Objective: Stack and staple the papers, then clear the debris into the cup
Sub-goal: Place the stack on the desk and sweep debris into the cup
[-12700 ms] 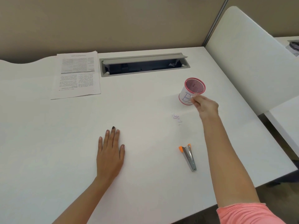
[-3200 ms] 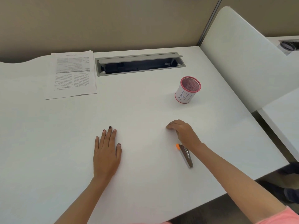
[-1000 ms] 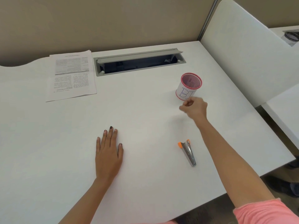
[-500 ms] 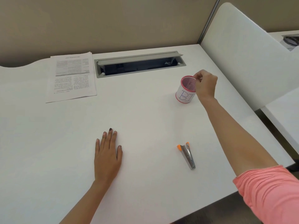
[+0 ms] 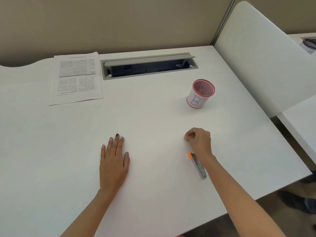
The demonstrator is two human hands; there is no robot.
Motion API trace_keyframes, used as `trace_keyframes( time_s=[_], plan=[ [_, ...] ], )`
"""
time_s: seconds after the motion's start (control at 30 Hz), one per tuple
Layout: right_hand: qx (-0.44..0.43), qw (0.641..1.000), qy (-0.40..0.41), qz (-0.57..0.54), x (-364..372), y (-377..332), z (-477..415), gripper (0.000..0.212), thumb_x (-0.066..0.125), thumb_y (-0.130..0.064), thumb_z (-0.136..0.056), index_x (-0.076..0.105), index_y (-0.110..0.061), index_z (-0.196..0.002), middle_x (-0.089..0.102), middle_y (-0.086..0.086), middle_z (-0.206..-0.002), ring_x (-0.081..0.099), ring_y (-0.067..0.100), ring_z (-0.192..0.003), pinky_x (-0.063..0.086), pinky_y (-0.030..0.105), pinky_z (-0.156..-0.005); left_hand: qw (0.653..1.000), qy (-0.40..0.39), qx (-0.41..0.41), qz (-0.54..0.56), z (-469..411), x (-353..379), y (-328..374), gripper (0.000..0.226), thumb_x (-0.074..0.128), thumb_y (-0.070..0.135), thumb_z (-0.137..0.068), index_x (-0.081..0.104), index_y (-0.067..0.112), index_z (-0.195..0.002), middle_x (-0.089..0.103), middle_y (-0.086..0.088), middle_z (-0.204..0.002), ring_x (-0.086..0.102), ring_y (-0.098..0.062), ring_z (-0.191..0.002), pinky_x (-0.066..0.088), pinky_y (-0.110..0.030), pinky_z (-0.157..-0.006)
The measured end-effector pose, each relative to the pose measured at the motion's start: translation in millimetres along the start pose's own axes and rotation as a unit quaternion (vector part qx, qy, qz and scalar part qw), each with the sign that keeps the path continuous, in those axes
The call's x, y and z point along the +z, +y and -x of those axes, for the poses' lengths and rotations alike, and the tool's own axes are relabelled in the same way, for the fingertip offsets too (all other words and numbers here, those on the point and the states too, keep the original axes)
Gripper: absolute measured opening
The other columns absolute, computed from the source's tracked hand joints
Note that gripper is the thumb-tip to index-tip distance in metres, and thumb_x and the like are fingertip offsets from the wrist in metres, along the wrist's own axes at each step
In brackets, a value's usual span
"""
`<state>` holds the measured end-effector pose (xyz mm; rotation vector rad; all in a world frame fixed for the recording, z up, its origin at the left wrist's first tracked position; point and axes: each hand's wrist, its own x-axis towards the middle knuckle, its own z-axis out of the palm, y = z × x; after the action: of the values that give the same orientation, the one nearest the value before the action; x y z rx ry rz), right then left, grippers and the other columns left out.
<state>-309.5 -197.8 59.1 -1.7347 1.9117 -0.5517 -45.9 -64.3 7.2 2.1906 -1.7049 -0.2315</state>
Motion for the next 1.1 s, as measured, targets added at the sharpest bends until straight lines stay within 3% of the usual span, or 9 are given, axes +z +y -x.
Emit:
trace_keyframes(
  time_s=[0.17, 0.33, 0.53, 0.73, 0.83, 0.9, 1.0, 1.1],
  plan=[
    [0.039, 0.999, 0.024, 0.019, 7, -7, 12, 0.011, 0.066, 0.002, -0.077, 0.074, -0.005, -0.079, 0.073, 0.007, -0.081, 0.065, 0.024, -0.077, 0.052, 0.031, -0.064, 1.000, -0.002, 0.000, 0.001, 1, 0, 0, 0.059, 0.025, 0.033, -0.095, 0.030, 0.015, -0.150, 0.028, -0.002, -0.159, 0.023, -0.020, -0.148, 0.007, -0.039, -0.123],
    [0.041, 0.998, 0.026, 0.042, 12, -13, 18, 0.013, 0.064, 0.002, -0.079, 0.075, -0.005, -0.076, 0.074, 0.007, -0.080, 0.063, 0.022, -0.071, 0.043, 0.025, -0.060, 1.000, -0.002, -0.001, 0.007, 0, 1, 0, 0.059, 0.025, 0.034, -0.095, 0.030, 0.015, -0.150, 0.027, -0.001, -0.159, 0.022, -0.020, -0.148, 0.008, -0.040, -0.123],
    [0.011, 0.991, 0.016, 0.133, 13, -23, 15, 0.011, 0.062, -0.003, -0.084, 0.072, -0.002, -0.079, 0.072, 0.011, -0.081, 0.065, 0.028, -0.076, 0.050, 0.030, -0.062, 1.000, -0.001, -0.001, 0.005, 1, 1, -1, 0.059, 0.025, 0.033, -0.094, 0.031, 0.015, -0.150, 0.028, -0.002, -0.159, 0.023, -0.020, -0.148, 0.010, -0.041, -0.122],
    [0.017, 0.982, -0.013, 0.186, 16, -28, 4, 0.013, 0.054, 0.004, -0.080, 0.066, 0.000, -0.078, 0.067, 0.012, -0.083, 0.061, 0.027, -0.077, 0.036, 0.027, -0.056, 1.000, 0.001, 0.000, 0.008, 1, 1, 0, 0.059, 0.025, 0.033, -0.094, 0.031, 0.015, -0.150, 0.028, -0.002, -0.159, 0.023, -0.020, -0.148, 0.010, -0.041, -0.122],
    [0.024, 0.973, -0.037, 0.225, 19, -31, 3, 0.028, 0.053, 0.005, -0.080, 0.041, -0.007, -0.057, 0.046, 0.008, -0.066, 0.044, 0.026, -0.070, 0.029, 0.027, -0.052, 1.000, 0.001, 0.001, 0.009, 1, 1, 0, 0.059, 0.025, 0.033, -0.094, 0.031, 0.014, -0.150, 0.029, -0.002, -0.159, 0.023, -0.020, -0.148, 0.010, -0.041, -0.122],
    [0.014, 0.964, -0.052, 0.262, 19, -32, 5, 0.041, 0.052, 0.003, -0.082, 0.024, -0.012, -0.055, 0.027, 0.002, -0.060, 0.040, 0.025, -0.072, 0.029, 0.030, -0.058, 1.000, 0.002, 0.002, 0.007, 1, 0, 1, 0.059, 0.025, 0.033, -0.094, 0.032, 0.014, -0.150, 0.029, -0.003, -0.158, 0.024, -0.021, -0.147, 0.011, -0.042, -0.122],
    [0.012, 0.962, -0.065, 0.266, 19, -32, 7, 0.040, 0.050, 0.002, -0.080, 0.021, -0.013, -0.055, 0.022, 0.001, -0.060, 0.038, 0.024, -0.071, 0.025, 0.027, -0.054, 1.000, 0.000, 0.002, 0.006, 0, -1, 1, 0.059, 0.025, 0.033, -0.094, 0.032, 0.014, -0.150, 0.029, -0.003, -0.158, 0.024, -0.021, -0.147, 0.010, -0.041, -0.122],
    [0.032, 0.982, -0.066, 0.176, 17, -20, -2, 0.036, 0.052, 0.000, -0.075, 0.024, -0.010, -0.055, 0.028, 0.003, -0.057, 0.031, 0.022, -0.060, 0.015, 0.027, -0.045, 1.000, 0.000, 0.001, 0.005, 1, 0, 0, 0.059, 0.024, 0.033, -0.094, 0.031, 0.014, -0.150, 0.029, -0.002, -0.159, 0.023, -0.020, -0.148, 0.010, -0.041, -0.122]
  ],
)
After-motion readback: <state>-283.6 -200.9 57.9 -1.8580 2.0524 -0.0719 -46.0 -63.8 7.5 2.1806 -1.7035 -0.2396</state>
